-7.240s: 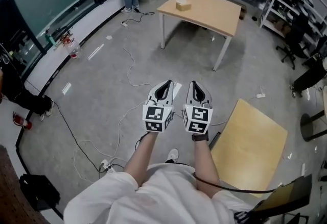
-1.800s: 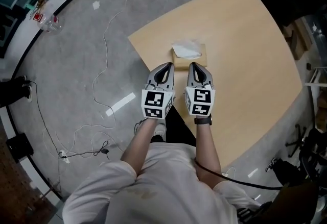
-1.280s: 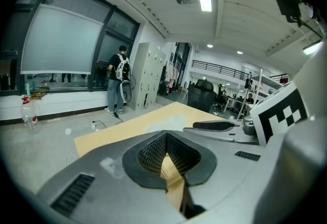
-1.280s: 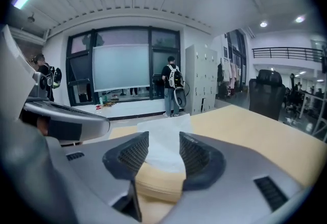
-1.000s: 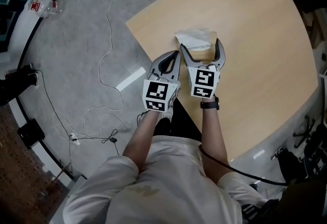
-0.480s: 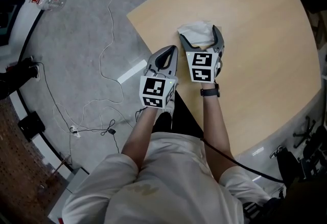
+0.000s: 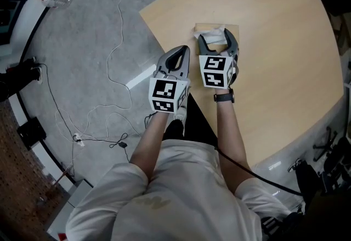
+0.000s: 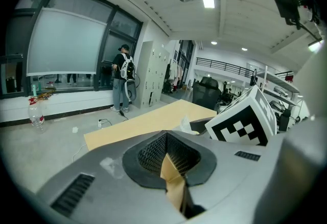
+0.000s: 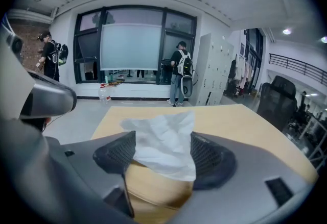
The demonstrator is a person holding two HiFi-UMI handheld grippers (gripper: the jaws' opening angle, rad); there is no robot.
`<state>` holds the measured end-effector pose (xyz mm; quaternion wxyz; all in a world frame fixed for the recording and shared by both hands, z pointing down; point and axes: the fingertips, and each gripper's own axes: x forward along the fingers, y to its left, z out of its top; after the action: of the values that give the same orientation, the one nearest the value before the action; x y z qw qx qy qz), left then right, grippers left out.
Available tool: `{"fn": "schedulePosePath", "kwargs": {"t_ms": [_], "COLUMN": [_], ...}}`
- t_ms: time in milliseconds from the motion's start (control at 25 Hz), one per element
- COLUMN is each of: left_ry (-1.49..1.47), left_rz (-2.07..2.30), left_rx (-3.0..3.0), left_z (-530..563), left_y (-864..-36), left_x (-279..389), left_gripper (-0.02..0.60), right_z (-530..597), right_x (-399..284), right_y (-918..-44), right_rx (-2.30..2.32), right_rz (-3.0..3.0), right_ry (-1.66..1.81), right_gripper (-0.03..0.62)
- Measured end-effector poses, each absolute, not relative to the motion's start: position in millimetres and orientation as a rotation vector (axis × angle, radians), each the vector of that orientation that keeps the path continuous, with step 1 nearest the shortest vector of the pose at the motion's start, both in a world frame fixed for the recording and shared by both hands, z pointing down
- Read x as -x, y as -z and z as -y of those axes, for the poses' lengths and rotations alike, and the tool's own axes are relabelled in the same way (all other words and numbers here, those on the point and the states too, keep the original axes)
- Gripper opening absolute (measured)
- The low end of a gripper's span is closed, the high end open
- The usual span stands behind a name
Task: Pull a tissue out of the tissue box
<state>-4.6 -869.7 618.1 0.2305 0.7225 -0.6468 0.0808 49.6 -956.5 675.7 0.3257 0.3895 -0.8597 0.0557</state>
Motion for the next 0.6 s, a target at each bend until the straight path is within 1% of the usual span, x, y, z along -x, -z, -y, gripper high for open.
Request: {"fn": "schedulePosePath", "kwargs": {"t_ms": [40,120,160,240,280,480,600], "left_ry": [-0.218,-0.209,-0.207,-0.207,-0.207,-0.193,-0.176], "left_rz": [1.784,1.793,1.795,1.797,1.797,1.805,1.814], "left_rx": [-1.988,-1.989,-1.99,-1.992,-1.994,-2.012,-2.038], "left_z": [867.9,863.4,860.8,855.1,851.8,835.5,826.3], "left_y": [-615.6,-611.5,-609.8,-606.7,-605.2,-592.0,-581.5], "left_x": [5.7,6.4,6.0,4.4,3.4,-1.7,-3.8], "left_gripper": [0.0,0.0,0.0,0.0,0.0,0.0,0.0], "right_z": [953.7,948.6,946.5,942.3,939.8,924.5,915.3], "right_x": [-50.2,-52.1,-53.6,-57.1,-58.7,-65.5,-69.2], "right_y": [-675.9,-676.4,-675.9,-673.0,-670.9,-652.9,-637.5], "right_rx": [-1.024,-1.031,-1.038,-1.062,-1.073,-1.117,-1.152], "right_rz": [2.251,2.243,2.24,2.239,2.242,2.265,2.288], "right_ry": [-0.14,-0.119,-0.109,-0.107,-0.114,-0.131,-0.127], "right_gripper": [0.322,0.222,0.187,0.092,0.069,0.026,0.023]}}
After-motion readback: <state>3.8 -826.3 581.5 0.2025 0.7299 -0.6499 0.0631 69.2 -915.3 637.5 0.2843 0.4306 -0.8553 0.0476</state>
